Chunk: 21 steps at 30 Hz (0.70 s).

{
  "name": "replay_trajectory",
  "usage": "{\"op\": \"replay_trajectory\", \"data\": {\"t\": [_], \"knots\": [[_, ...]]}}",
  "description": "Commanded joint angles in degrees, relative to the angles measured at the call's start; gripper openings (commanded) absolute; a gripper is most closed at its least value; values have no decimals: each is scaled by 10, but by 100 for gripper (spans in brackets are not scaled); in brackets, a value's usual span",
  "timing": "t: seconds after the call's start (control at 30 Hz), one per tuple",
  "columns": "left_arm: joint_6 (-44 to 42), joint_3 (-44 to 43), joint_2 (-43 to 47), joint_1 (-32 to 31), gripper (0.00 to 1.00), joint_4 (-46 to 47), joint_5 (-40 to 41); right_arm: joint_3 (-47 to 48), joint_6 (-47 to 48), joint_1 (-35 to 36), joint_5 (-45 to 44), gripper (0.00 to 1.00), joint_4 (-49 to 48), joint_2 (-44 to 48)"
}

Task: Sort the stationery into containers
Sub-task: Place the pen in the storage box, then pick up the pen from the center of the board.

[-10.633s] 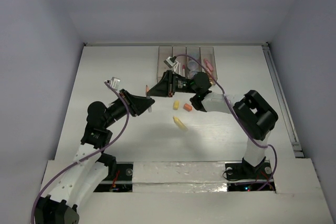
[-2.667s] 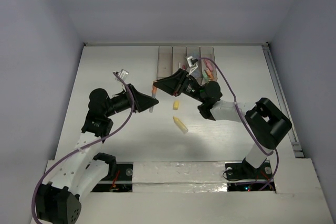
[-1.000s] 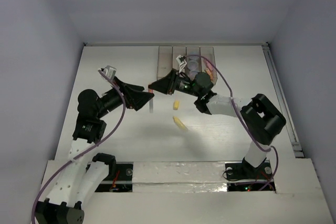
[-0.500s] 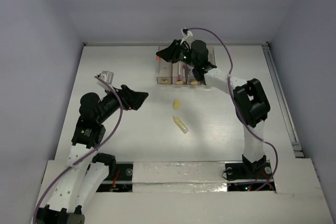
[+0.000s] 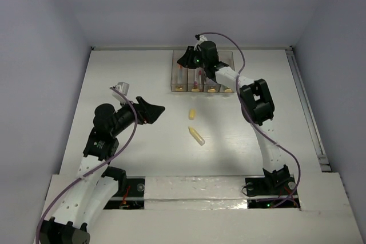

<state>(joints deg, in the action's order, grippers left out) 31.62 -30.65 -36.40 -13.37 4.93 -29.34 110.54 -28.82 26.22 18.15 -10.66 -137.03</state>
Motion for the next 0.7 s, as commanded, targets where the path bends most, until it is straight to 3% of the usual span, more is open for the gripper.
{"op": "replay_trajectory", "data": {"t": [0.0,0.03,0.13,0.3,0.4,0.67], "knots": [[17,16,5,-11,87,33,-7,60,25,1,-11,25,36,-10],[18,18,5,-11,83,33,-5,61,25,1,-11,45,39,-10],[21,23,5,-23,74,35,-3,48,30,1,-16,66,39,9],[37,37,-9,-45,69,53,2,15,45,1,-11,70,34,62],[56,53,-19,-78,68,78,19,-50,56,1,-9,70,14,131],[77,68,-90,-193,63,106,114,-368,56,1,-13,67,-45,340]]}}
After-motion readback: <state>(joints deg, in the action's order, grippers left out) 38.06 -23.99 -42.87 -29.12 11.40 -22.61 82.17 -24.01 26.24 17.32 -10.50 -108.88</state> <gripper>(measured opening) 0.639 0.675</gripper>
